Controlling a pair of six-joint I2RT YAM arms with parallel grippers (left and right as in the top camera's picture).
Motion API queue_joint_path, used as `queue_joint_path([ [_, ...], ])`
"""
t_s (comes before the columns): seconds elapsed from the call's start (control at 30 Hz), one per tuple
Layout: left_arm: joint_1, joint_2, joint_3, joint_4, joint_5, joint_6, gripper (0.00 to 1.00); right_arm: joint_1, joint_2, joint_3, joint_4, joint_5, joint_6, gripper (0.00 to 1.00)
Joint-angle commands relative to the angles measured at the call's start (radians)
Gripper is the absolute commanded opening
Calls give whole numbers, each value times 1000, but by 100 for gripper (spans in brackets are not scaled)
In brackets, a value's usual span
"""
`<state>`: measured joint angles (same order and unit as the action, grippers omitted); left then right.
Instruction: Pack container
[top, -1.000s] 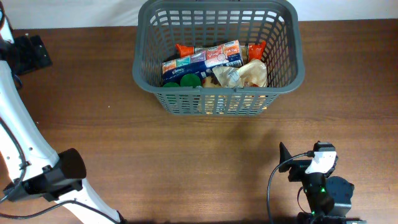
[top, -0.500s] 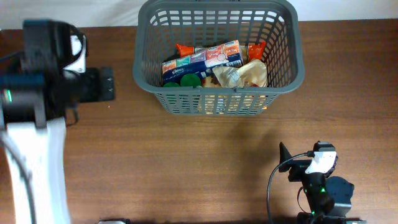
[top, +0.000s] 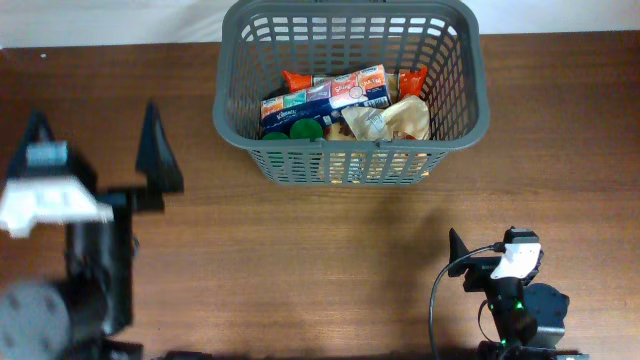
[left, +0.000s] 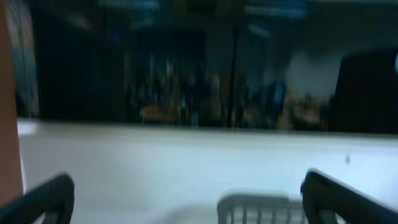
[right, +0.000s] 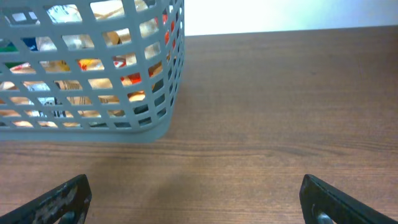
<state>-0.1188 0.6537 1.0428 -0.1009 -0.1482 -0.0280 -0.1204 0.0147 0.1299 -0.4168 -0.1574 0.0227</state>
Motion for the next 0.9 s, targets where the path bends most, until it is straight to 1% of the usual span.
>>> queue_joint_path([
  [0.0,-5,-97,-253,70,-6,-10,99,-5,-11,-7,2,12,1,99],
  [0.07,-9,-172,-398,127,-6,-10,99,-5,-11,-7,2,12,1,99],
  [0.2,-21,-282,-605,195,-6,-10,99,-5,-11,-7,2,12,1,99],
  [0.23,-24,-325,-686,220,-6,-10,99,-5,-11,-7,2,12,1,99],
  [0.43,-24,-449,-897,225,-6,-10,99,-5,-11,-7,2,12,1,99],
  [0.67,-24,-542,-1035,216,-5,-10,99,-5,-11,-7,2,12,1,99],
  [0.87,-25,-603,-1033,59,-6,-10,99,-5,-11,-7,2,12,1,99],
])
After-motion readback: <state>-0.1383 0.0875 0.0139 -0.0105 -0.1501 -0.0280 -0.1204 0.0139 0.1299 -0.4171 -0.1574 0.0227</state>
